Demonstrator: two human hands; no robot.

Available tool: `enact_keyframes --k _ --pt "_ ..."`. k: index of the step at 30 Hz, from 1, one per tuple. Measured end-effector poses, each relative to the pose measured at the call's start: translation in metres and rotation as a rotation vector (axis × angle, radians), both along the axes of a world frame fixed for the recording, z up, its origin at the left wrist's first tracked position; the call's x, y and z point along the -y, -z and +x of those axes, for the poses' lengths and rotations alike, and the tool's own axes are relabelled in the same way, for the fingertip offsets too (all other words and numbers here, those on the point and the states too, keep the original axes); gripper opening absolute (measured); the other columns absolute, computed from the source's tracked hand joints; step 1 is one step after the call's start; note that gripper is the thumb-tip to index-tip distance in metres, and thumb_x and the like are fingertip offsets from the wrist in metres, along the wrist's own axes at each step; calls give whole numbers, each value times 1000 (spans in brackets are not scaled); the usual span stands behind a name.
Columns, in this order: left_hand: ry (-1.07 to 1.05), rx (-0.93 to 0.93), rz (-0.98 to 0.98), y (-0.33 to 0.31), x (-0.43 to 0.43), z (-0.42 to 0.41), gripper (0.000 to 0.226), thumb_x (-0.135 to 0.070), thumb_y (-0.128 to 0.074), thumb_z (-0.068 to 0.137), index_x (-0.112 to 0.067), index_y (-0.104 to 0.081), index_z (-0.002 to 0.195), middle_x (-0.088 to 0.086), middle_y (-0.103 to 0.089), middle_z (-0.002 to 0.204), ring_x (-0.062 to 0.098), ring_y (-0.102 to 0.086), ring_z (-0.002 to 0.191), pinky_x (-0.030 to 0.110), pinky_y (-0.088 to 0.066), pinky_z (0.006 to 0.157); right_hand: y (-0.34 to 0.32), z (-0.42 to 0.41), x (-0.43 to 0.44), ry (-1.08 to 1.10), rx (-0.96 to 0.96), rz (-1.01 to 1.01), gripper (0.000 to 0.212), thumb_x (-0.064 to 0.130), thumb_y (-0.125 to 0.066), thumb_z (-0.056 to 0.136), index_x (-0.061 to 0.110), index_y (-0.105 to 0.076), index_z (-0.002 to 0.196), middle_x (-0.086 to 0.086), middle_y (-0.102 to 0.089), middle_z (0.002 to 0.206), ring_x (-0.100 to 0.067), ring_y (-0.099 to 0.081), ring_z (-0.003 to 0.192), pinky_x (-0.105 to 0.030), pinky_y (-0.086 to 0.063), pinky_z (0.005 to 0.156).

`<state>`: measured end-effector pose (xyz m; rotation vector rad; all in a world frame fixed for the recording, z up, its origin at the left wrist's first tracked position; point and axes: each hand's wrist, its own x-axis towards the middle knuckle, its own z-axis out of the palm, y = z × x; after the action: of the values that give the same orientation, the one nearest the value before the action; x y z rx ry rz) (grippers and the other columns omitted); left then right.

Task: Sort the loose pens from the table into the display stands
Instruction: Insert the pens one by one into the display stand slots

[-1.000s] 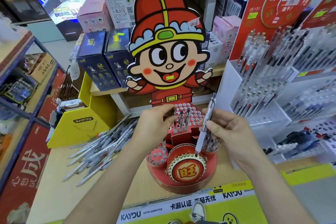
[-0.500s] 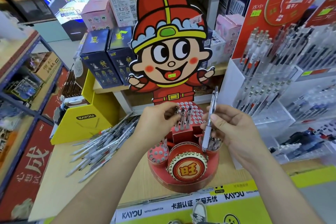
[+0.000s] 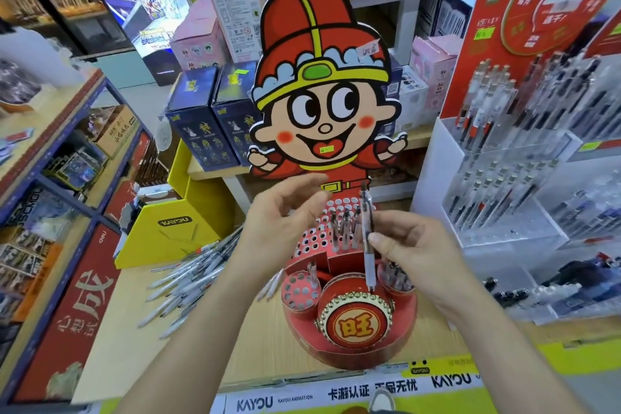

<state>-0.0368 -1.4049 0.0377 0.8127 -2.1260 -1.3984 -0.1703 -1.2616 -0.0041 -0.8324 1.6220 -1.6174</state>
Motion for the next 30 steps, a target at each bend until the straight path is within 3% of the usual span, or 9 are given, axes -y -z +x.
enact_keyframes --k 3,6,9,12,17,20,24,28,30 --pt "168 8 61 -14 -6 -1 29 -31 -67 83 -27 -67 112 -4 -73 96 13 -69 88 28 -58 75 -5 5 7 -94 -64 8 42 -6 -62 88 34 -72 94 11 -76 93 -5 -71 93 -18 -54 78" --pt "111 -55 33 -15 -2 -1 14 -16 -72 82 -24 -72 94 -2 -74 84 12 -70 79 24 -57 68 -10 10 14 -130 -62 22 36 -1 -65 88 34 -73 95 9 -77 94 -8 -71 93 -20 -54 76" --pt "-34 -224 54 -17 20 7 13 -10 -69 83 -22 -71 90 -1 -74 81 14 -70 75 28 -56 70 -10 7 20 33 -127 37 30 5 -70 86 33 -74 97 8 -76 95 -10 -70 95 -30 -55 85" --pt "-127 -327 9 -10 54 16 15 -7 -69 84 -19 -71 91 2 -74 83 18 -72 81 33 -57 76 -7 5 22 208 -231 78 30 5 -69 87 29 -72 105 8 -74 98 -7 -66 97 -29 -54 86" --pt "-9 -116 -48 31 75 8 17 -9 -74 81 -24 -72 87 -15 -72 81 -1 -67 80 16 -52 77 1 21 33 281 -333 178 34 8 -63 93 32 -69 116 13 -68 116 -1 -59 112 -39 -51 98" --pt "65 -123 -43 48 80 2 18 -10 -76 80 -27 -72 86 -21 -70 79 -6 -65 80 10 -49 77 4 32 40 299 -387 255 35 10 -62 94 41 -67 111 18 -65 120 12 -58 102 -29 -49 93" --pt "178 -179 -22 53 86 -5 16 -11 -75 80 -27 -73 82 -23 -70 79 -3 -66 81 15 -50 77 10 44 43 368 -403 312 36 12 -65 92 45 -67 108 19 -64 118 3 -56 112 -34 -46 102" --pt "282 -184 -107 63 88 -11 11 -12 -76 80 -21 -75 85 -16 -70 82 5 -66 78 28 -54 78 13 49 47 401 -462 338 31 16 -68 90 43 -68 105 15 -66 114 -3 -58 111 -38 -48 99" --pt "351 -164 -162 66 90 -14 13 -14 -75 81 -23 -75 90 -14 -70 77 1 -63 74 23 -52 74 12 48 48 411 -497 345 24 16 -68 90 36 -70 104 13 -66 112 -4 -58 108 -34 -48 97"
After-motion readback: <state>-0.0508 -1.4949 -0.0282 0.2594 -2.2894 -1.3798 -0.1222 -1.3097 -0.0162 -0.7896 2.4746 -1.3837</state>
